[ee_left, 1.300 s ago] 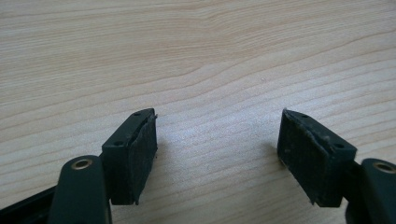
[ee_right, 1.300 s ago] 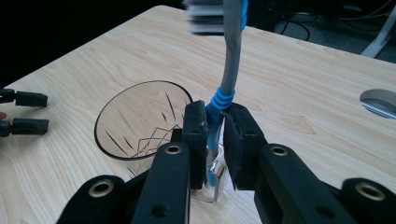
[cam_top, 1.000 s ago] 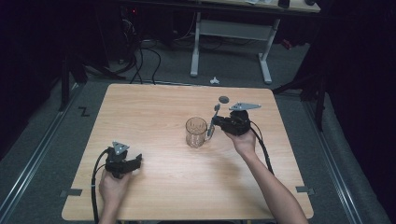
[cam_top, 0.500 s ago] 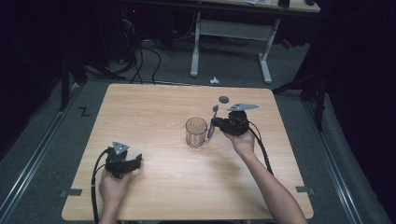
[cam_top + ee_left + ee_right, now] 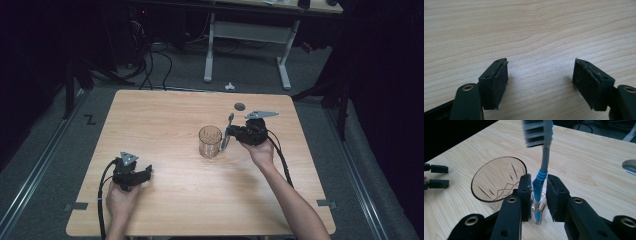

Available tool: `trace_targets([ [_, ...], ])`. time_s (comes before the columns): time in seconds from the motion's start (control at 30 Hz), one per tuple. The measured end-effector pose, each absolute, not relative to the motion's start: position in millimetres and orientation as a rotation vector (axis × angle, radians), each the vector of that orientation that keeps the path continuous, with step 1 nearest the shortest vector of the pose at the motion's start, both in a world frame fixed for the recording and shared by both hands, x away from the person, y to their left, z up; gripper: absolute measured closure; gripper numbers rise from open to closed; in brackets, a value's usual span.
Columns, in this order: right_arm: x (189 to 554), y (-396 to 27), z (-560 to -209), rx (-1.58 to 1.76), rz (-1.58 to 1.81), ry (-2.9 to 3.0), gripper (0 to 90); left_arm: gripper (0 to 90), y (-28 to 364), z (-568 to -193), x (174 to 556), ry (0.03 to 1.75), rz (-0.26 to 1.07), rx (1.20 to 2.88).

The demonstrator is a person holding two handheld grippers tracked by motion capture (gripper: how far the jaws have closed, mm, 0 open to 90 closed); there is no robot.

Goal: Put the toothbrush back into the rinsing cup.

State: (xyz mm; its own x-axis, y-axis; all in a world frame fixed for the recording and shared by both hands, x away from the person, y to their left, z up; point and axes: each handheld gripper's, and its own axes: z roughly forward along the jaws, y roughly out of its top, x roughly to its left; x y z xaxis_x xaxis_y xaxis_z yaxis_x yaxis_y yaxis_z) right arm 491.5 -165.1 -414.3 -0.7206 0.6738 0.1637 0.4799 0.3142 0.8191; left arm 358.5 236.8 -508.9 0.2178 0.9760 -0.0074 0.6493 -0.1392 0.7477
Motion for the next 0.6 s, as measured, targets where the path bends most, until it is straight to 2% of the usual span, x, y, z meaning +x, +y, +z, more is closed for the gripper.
trace_targets([
  [0.27,486.3,-169.1,-406.7,1.035,1.369,2.357,66.4,29.0,236.8,-508.9,358.5,1.501,0.666,1.866],
  [0.6,482.6,-181.5,-398.3,1.054,1.379,2.319,63.6,29.0,236.8,-508.9,358.5,1.501,0.666,1.867],
])
